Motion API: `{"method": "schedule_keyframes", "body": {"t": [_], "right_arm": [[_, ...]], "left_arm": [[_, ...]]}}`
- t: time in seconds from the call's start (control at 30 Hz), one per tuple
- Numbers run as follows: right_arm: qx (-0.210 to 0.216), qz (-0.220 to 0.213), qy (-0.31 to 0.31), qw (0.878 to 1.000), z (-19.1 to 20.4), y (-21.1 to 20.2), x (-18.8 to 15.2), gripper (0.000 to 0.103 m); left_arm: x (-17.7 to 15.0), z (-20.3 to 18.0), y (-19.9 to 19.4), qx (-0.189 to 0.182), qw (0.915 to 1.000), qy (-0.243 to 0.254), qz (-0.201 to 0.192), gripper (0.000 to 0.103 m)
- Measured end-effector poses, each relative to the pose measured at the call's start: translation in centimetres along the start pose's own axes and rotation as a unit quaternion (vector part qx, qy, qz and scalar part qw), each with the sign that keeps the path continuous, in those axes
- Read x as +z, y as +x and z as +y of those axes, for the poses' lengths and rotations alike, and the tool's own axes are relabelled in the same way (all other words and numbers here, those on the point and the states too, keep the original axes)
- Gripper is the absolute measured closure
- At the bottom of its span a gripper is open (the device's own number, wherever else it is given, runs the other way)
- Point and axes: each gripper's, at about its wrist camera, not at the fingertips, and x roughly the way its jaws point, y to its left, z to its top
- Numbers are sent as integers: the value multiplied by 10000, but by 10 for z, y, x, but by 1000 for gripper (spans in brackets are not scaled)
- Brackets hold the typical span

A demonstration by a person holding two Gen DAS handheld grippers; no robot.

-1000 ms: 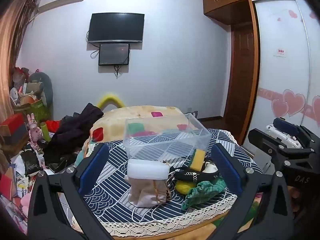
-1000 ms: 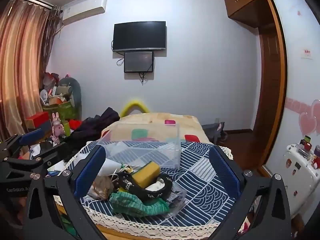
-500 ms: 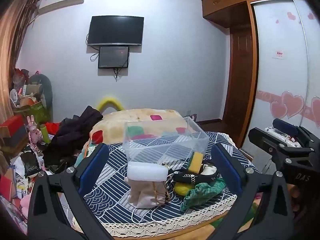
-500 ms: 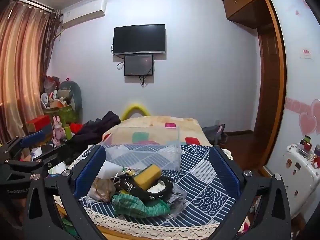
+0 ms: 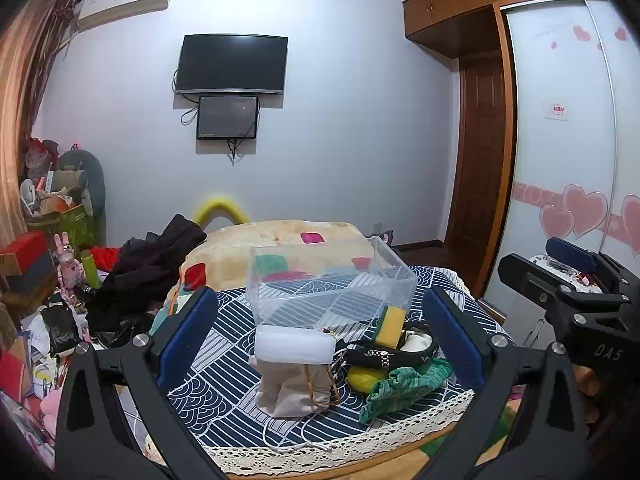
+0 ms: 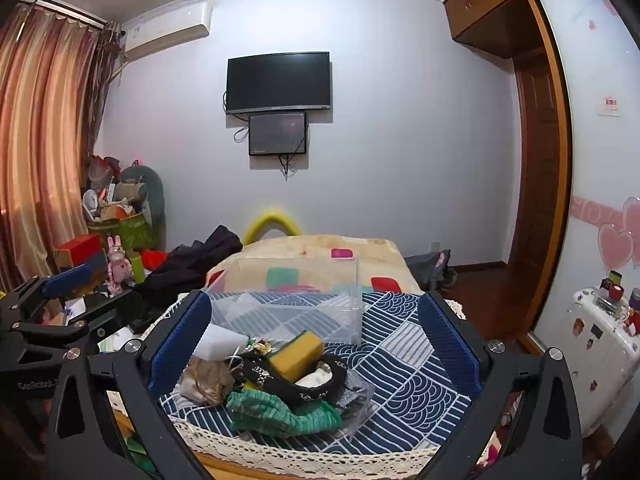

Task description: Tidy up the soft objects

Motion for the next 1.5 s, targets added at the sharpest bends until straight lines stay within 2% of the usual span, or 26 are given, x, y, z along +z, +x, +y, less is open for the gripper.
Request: {"method": "schedule_keyframes", "body": {"t": [1.5], "right_arm": [[46,-123,12,9999,7,-3,2,0]], "left_arm": [[6,-2,-7,-16,10000,-10,-74,0]]}}
